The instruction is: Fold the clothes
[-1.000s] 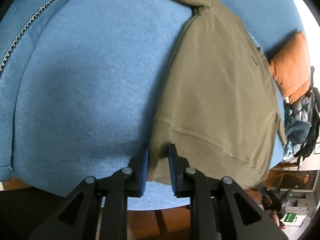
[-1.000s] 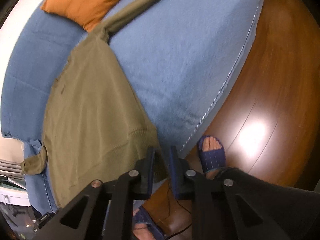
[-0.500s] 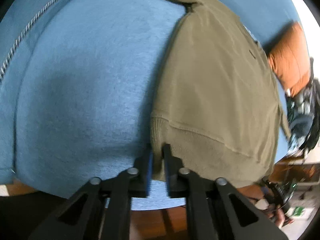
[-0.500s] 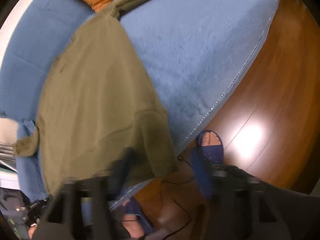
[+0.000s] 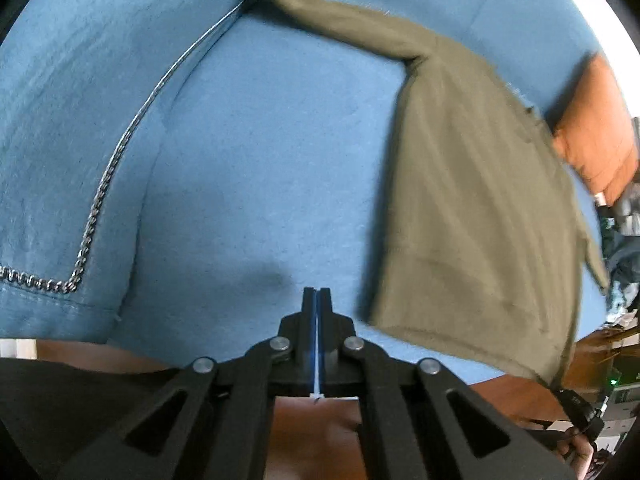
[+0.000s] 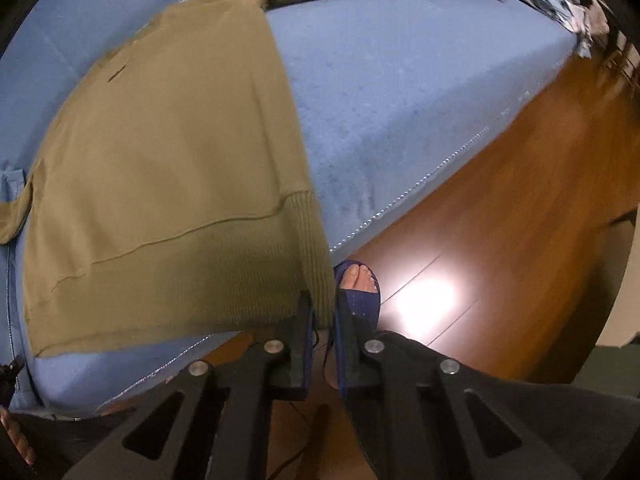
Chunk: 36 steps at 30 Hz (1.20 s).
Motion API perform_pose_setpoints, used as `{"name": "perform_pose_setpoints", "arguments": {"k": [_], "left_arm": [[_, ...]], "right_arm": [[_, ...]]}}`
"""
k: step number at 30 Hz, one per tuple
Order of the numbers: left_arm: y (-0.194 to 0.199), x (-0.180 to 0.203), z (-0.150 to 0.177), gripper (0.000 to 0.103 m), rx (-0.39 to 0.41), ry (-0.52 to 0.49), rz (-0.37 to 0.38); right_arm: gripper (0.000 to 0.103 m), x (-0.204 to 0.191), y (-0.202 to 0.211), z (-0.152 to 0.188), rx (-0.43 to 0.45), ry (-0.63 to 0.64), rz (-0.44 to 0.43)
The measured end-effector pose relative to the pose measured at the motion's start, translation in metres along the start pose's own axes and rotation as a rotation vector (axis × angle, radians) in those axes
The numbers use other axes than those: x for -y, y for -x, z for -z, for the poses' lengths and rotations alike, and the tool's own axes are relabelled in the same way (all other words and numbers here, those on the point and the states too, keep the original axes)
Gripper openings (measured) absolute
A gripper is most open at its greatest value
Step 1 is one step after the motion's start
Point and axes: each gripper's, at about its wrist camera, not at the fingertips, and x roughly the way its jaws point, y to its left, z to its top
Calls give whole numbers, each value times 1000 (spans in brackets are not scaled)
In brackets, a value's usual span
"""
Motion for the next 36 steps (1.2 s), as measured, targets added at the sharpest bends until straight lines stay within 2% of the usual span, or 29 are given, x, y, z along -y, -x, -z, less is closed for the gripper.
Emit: {"name": "perform_pose_setpoints", "arguments": {"k": [3, 4, 6, 7, 10, 12, 16, 17, 18, 19, 20, 23, 25, 27, 29, 31, 34, 36], "left_arm": [[4, 11, 0, 14, 14, -33, 67], [-9, 25, -8, 25, -10, -20, 84], [-29, 35, -16, 26, -62, 27, 121], [-38, 35, -19, 26, -88, 56, 139], [-76, 63, -43, 26, -137, 74, 144], [-77, 59, -33, 26, -146, 105, 146], [-78, 64, -31, 24, -138, 70, 148], [-79, 65, -30, 9, -136, 62, 149], [-79, 66, -29, 5, -132, 53, 149], [-75, 65, -29, 5, -117, 46, 143], [-68, 63, -28, 4, -96, 44, 136], [-42, 52, -26, 4, -21, 68, 164], [-22, 45, -21, 4, 37, 96, 203], [-18, 39, -20, 4, 51, 102, 167], [-17, 32, -18, 0, 50, 114, 111], [-30, 26, -19, 0, 17, 140, 8], [-33, 14, -18, 0, -20, 184, 31], [-27, 40, -17, 3, 18, 68, 47]], "right_arm": [[15, 9, 20, -4, 89, -49, -26], [24, 10, 22, -6, 103, -60, -22], [39, 15, 22, -10, 106, -83, -19], [40, 19, 18, -12, 89, -97, -35], [40, 26, 3, -16, 36, -137, -88], [40, 26, -7, -19, 3, -161, -119], [40, 25, -23, -24, -40, -191, -154], [40, 26, -24, -26, -42, -192, -161], [38, 27, -24, -27, -43, -193, -171], [19, 20, -24, -24, -43, -192, -184], [8, 15, -22, -21, -38, -187, -188], [8, 9, -4, -13, 7, -122, -130], [8, -7, 13, -11, 55, -16, -53], [7, -26, 25, -6, 82, 101, 8], [7, -30, 23, -1, 57, 140, 55], [8, -23, 12, -1, -2, 109, 73], [9, -11, 11, -3, -19, 47, 74], [9, -8, 30, -5, 64, 17, 48]]}}
